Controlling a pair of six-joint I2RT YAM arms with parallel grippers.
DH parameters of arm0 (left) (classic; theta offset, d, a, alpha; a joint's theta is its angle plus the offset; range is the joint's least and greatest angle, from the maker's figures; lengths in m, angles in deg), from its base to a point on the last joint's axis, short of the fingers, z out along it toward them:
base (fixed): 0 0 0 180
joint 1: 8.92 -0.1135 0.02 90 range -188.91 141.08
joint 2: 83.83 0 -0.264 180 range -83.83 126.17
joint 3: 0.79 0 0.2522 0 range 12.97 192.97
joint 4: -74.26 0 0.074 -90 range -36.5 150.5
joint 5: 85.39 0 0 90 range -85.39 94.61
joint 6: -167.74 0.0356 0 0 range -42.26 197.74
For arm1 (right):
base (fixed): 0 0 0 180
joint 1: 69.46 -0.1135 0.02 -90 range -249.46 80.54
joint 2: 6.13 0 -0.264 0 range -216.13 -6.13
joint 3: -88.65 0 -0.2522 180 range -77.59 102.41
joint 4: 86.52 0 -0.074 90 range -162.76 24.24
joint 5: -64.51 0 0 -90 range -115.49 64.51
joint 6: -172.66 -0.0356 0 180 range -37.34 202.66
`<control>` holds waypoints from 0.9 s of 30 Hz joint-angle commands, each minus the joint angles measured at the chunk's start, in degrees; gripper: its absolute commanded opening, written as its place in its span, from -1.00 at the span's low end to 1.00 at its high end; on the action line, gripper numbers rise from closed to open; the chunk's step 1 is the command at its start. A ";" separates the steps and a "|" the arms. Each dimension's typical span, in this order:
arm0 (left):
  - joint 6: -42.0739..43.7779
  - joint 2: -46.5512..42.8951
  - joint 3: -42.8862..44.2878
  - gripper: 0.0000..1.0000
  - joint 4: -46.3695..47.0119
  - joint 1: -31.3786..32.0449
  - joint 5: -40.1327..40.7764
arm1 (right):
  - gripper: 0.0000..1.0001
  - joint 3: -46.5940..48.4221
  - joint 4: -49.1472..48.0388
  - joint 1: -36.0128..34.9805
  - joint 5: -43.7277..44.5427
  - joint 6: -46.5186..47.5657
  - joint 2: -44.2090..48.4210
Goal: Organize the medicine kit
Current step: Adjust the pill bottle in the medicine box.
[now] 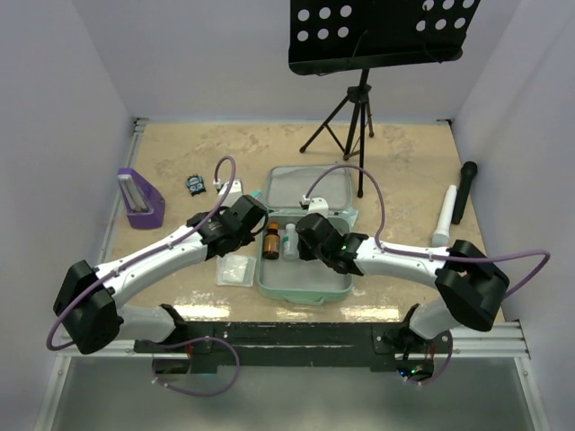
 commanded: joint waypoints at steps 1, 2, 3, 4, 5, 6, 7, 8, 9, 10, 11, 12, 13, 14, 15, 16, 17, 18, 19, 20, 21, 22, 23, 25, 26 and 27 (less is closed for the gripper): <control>-1.77 0.29 -2.28 -0.67 2.34 -1.09 0.56 | -0.63 3.35 -1.71 0.27 -0.25 1.28 -1.83; -1.69 0.55 -2.64 -0.67 2.87 -1.00 0.29 | -0.64 3.61 -1.89 0.27 -0.52 1.29 -2.36; -1.60 0.99 -2.90 -0.67 3.31 -1.09 -0.06 | -0.64 3.79 -1.89 0.27 -0.69 1.37 -3.06; -1.42 1.34 -2.91 -0.67 3.58 -1.09 -0.32 | -0.64 4.05 -1.89 0.27 -0.87 1.37 -3.59; -1.25 1.78 -3.08 -0.67 4.02 -1.09 -0.67 | -0.64 4.14 -1.98 0.27 -1.05 1.37 -3.86; -1.07 2.22 -2.99 -0.67 4.37 -1.09 -1.11 | -0.64 4.23 -2.33 0.27 -1.31 1.46 -4.03; -0.98 2.57 -3.25 -0.67 4.63 -1.09 -1.55 | -0.64 4.40 -2.50 0.27 -1.40 1.46 -4.21; -0.90 2.92 -3.34 -0.67 4.98 -1.09 -1.99 | -0.63 4.58 -2.59 0.27 -1.49 1.46 -4.47; -0.89 3.01 -3.52 -0.66 5.42 -1.09 -2.43 | -0.63 4.76 -2.51 0.27 -1.40 1.55 -4.74; -0.98 3.19 -3.87 -0.66 5.69 -1.09 -2.87 | -0.62 4.93 -2.59 0.36 -1.31 1.64 -4.91; -1.07 3.19 -4.22 -0.66 5.95 -1.09 -3.22 | -0.62 5.11 -2.77 0.36 -1.40 1.81 -5.09; -1.16 3.19 -4.57 -0.65 6.30 -1.09 -3.49 | -0.62 5.11 -3.12 0.36 -1.57 1.99 -5.18; -1.25 3.10 -4.84 -0.65 6.30 -1.09 -3.58 | -0.62 5.02 -3.47 0.36 -1.84 2.16 -5.18; -1.33 3.02 -4.93 -0.65 6.30 -1.09 -3.58 | -0.61 5.11 -3.73 0.36 -2.10 2.34 -5.27; -1.42 2.93 -4.93 -0.65 6.22 -1.09 -3.32 | -0.61 5.28 -3.65 0.36 -2.02 2.43 -5.35; -1.51 2.75 -5.01 -0.65 5.87 -1.09 -3.05 | -0.61 5.55 -3.56 0.36 -2.01 2.51 -5.62; -1.68 2.58 -4.93 -0.64 5.52 -1.09 -2.62 | -0.61 5.81 -3.21 0.45 -1.84 2.52 -5.62; -1.77 2.23 -4.75 -0.64 5.08 -1.09 -2.00 | -0.60 5.90 -2.95 0.45 -1.75 2.60 -5.44; -2.03 1.88 -4.75 -0.63 4.64 -1.09 -1.56 | -0.60 5.99 -2.51 0.45 -1.58 2.60 -5.09; -2.12 1.35 -4.58 -0.61 4.29 -1.09 -1.03 | -0.59 5.99 -2.24 0.45 -1.40 2.69 -4.74; -2.21 1.00 -4.40 -0.58 3.76 -1.17 -0.42 | -0.56 5.99 -1.63 0.45 -1.23 2.69 -4.22; -2.47 0.47 -4.23 -0.54 3.49 -1.18 0.11 | -0.55 6.16 -1.02 0.45 -0.96 2.78 -3.60; -2.65 -0.06 -4.14 -0.51 2.97 -1.18 0.81 | -0.52 6.08 -0.40 0.45 -0.79 2.78 -2.90; -3.35 -0.93 -3.87 -0.46 2.09 -1.44 2.04 | -0.45 6.08 1.00 0.45 -0.17 2.78 -1.23; -3.79 -1.37 -3.87 -0.46 1.56 -1.53 2.74 | -0.39 5.99 1.62 0.45 0.35 2.69 -0.09; -4.58 -1.73 -3.79 -0.45 0.95 -1.79 3.62 | -0.34 5.64 2.32 0.45 0.79 2.60 1.22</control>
